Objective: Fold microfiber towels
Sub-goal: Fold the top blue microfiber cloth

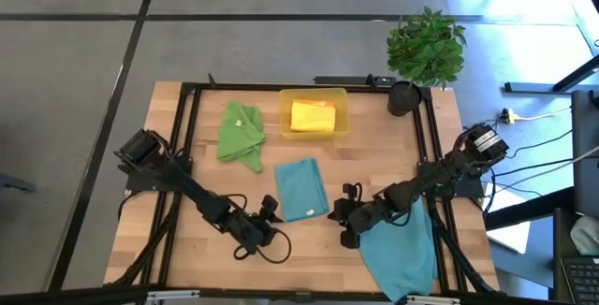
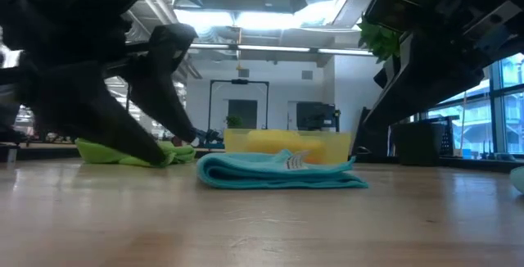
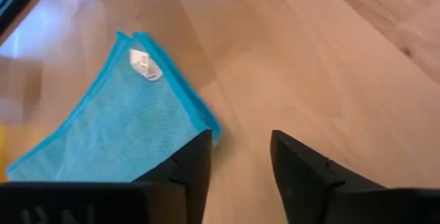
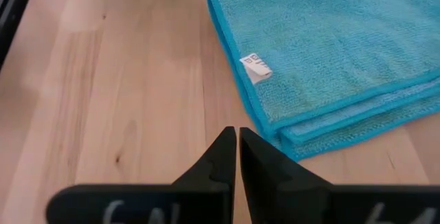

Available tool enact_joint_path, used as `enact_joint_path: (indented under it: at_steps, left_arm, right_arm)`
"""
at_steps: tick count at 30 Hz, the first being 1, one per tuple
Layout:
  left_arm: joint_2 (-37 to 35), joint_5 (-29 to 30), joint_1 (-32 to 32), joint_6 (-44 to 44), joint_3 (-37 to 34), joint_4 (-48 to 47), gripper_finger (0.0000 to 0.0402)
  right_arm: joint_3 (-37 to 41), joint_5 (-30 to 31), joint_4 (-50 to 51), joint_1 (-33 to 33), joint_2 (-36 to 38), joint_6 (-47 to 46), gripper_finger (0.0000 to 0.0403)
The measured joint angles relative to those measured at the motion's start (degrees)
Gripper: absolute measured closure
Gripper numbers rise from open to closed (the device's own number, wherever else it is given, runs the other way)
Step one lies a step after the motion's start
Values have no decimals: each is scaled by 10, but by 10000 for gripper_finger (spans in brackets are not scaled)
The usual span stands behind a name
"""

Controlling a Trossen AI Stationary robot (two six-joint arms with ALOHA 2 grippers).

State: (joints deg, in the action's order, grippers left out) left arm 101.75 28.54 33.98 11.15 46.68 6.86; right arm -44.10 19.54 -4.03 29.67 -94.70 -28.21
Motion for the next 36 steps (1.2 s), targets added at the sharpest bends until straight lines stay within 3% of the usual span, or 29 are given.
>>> enact_joint_path:
  at_steps: [5,10,27,36]
  left_arm:
    - [4,19,-12,31,0,-2,219]
    - [13,40,-24,93,0,5,207]
    - [54,31,-47,190,2,58,210]
    - [54,-5,-66,222,2,40,243]
  right_arm:
    - [0,3,0,0,0,0,380]
    - [0,4,0,0,0,0,380]
    - [0,6,0,0,0,0,379]
    - [0,5,0,0,0,0,379]
